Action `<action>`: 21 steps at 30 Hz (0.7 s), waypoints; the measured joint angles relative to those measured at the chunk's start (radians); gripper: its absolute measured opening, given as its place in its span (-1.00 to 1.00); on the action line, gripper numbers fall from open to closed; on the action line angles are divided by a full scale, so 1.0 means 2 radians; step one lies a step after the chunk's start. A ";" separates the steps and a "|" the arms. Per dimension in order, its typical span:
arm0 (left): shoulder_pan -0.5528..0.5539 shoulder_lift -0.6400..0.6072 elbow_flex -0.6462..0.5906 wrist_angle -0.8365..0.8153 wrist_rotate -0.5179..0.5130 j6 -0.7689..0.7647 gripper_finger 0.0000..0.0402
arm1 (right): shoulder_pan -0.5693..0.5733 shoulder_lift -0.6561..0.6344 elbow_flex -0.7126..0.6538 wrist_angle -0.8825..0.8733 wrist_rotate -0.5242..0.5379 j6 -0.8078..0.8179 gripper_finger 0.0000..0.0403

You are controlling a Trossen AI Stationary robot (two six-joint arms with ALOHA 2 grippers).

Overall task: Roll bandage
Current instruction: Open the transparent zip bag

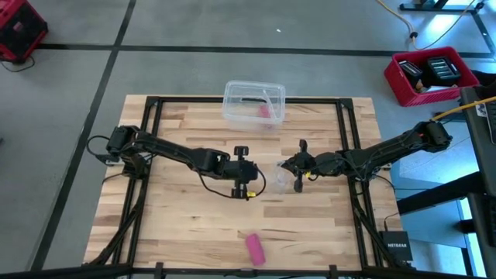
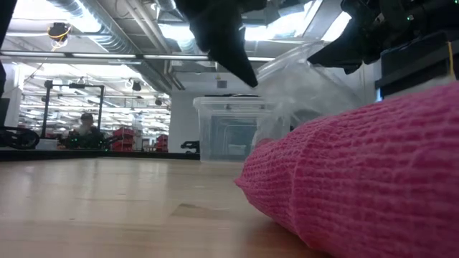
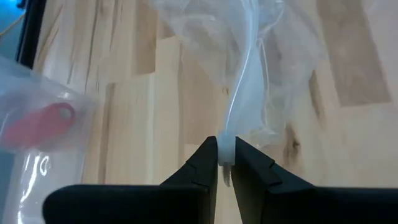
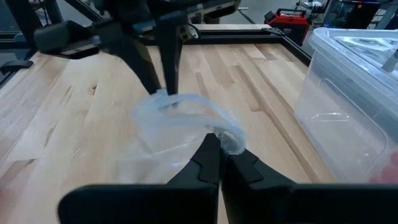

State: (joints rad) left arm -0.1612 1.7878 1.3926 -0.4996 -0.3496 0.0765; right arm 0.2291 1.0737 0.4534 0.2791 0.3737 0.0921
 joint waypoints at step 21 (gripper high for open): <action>0.007 0.000 0.000 -0.016 -0.007 -0.051 -0.76 | 0.000 0.000 0.000 -0.010 0.000 0.000 -0.97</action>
State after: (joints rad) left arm -0.1478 1.7878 1.3926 -0.5323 -0.3643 -0.0260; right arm 0.2291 1.0744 0.4534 0.2588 0.3733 0.0921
